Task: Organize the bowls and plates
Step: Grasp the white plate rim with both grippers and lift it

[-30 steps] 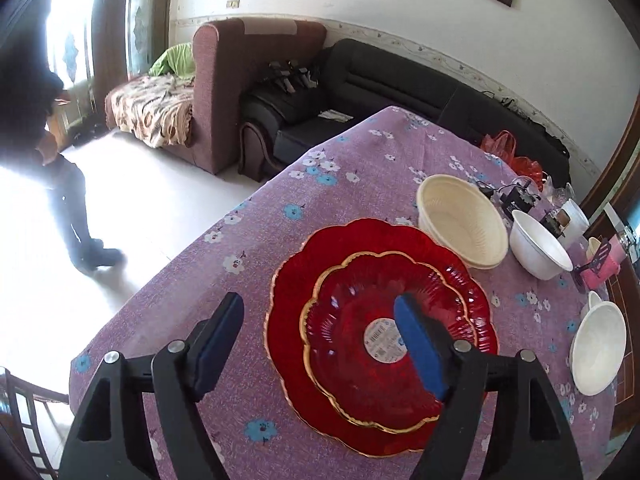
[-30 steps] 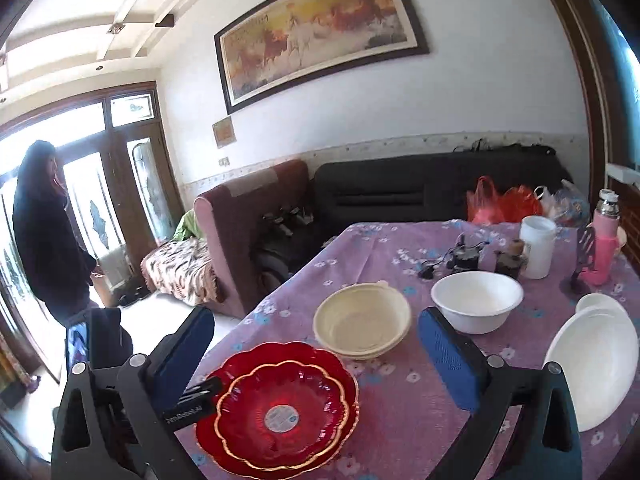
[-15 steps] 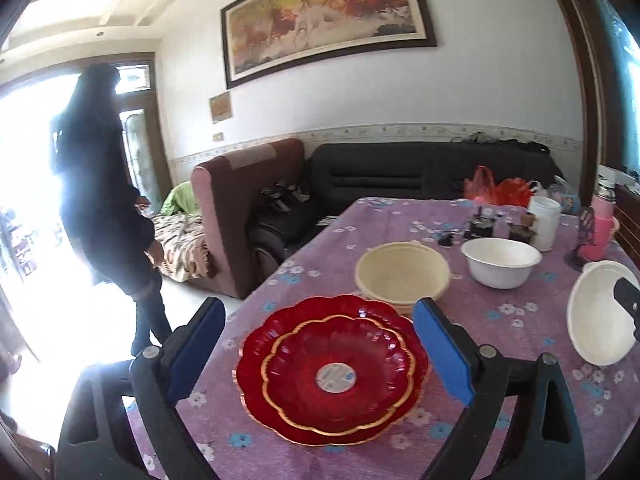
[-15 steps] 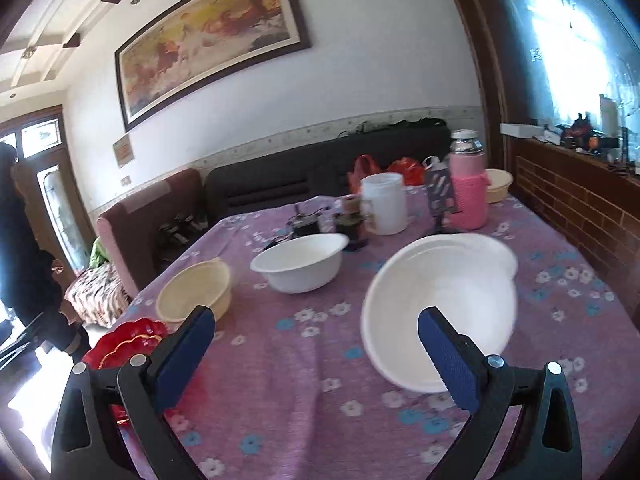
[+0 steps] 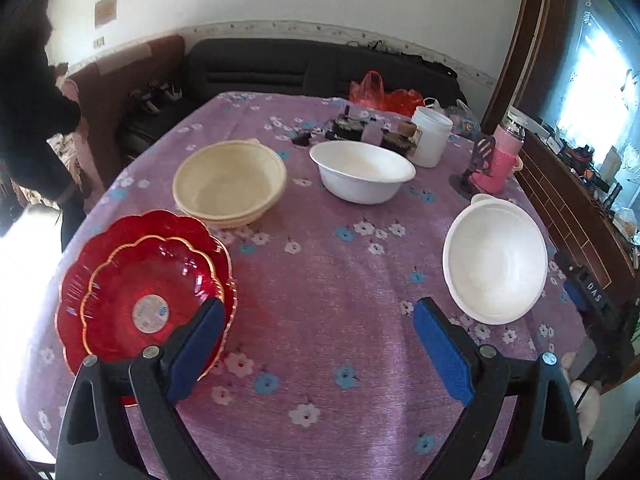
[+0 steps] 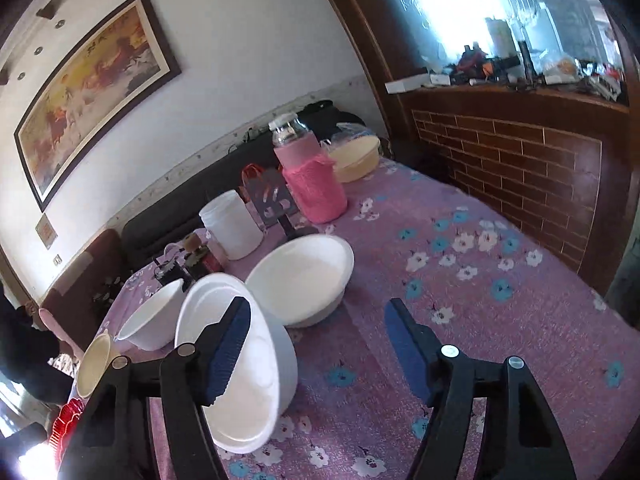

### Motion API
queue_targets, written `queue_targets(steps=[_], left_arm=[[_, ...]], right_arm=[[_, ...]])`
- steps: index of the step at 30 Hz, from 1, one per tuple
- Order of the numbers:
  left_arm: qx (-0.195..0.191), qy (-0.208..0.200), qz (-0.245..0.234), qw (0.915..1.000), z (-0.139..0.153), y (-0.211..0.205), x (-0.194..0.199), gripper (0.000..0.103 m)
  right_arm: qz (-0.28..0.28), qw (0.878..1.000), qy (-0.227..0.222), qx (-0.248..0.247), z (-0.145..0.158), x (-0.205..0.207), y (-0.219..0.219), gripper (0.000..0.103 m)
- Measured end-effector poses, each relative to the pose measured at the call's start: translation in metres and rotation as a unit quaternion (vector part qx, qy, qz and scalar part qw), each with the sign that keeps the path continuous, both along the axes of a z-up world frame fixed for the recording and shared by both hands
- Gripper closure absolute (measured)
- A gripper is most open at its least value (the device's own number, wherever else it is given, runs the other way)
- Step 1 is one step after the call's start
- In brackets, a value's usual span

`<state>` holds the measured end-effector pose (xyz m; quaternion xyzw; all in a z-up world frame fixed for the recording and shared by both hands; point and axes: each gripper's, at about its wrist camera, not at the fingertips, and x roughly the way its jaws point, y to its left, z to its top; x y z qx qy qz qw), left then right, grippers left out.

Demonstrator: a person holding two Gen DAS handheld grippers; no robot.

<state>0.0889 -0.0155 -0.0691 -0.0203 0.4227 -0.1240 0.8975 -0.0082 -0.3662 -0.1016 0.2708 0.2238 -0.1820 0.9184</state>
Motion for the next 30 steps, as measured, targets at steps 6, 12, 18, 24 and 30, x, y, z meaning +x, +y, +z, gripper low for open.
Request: queue_targets(steps=[6, 12, 18, 24, 30], left_arm=[[0.011, 0.003, -0.026, 0.9996, -0.014, -0.048, 0.022, 0.008], [0.017, 0.0, -0.065, 0.9978, -0.026, -0.089, 0.041, 0.008], [0.001, 0.013, -0.084, 0.9964, -0.04, -0.113, 0.066, 0.009], [0.009, 0.03, -0.092, 0.9952, -0.054, -0.121, 0.078, 0.012], [0.045, 0.057, -0.102, 0.9921, -0.064, -0.12, 0.074, 0.082]], right_arm=[[0.048, 0.996, 0.029, 0.07, -0.028, 0.023, 0.001, 0.029], [0.071, 0.994, 0.044, 0.069, -0.035, 0.034, 0.012, 0.072], [0.095, 0.99, 0.039, 0.095, -0.041, 0.038, 0.011, 0.091], [0.17, 0.971, 0.024, 0.168, -0.052, 0.049, 0.016, 0.093], [0.214, 0.965, 0.037, 0.15, -0.051, 0.058, 0.042, 0.088]])
